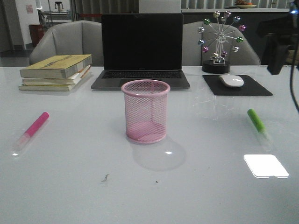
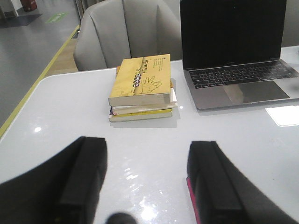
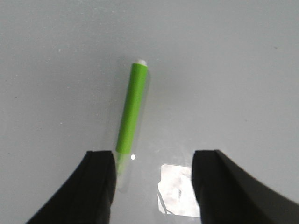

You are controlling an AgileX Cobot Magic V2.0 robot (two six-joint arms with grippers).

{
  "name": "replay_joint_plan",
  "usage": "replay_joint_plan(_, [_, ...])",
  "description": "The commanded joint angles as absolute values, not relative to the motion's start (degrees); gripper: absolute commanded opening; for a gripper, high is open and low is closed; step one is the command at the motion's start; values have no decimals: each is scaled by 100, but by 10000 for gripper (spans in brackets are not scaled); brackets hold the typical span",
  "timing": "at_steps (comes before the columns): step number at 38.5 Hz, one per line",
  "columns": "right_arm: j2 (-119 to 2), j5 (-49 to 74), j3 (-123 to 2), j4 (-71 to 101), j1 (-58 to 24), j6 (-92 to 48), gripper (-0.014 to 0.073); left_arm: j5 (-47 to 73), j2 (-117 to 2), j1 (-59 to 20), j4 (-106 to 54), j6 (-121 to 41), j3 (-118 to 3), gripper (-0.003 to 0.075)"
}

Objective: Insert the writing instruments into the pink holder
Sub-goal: 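Lower the right gripper over the lime-green marker and close on it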

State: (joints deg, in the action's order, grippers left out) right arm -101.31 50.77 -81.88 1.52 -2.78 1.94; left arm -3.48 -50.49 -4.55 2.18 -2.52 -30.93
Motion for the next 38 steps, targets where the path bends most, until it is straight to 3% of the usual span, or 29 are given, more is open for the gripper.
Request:
replay_joint_plan(1, [-10302,5100,-8749,231,-428,87,480,-837,-5010,-513,159,-207,-3301,447])
replay_joint_plan(16, [-11384,5355,-9108,164,-558,122,480,-825,-5010,-513,159,-207,-3301,447])
replay_joint_plan(38, [-11953,5140,-9113,70,-558,129,480,-825,-5010,-513,159,-207,-3301,447])
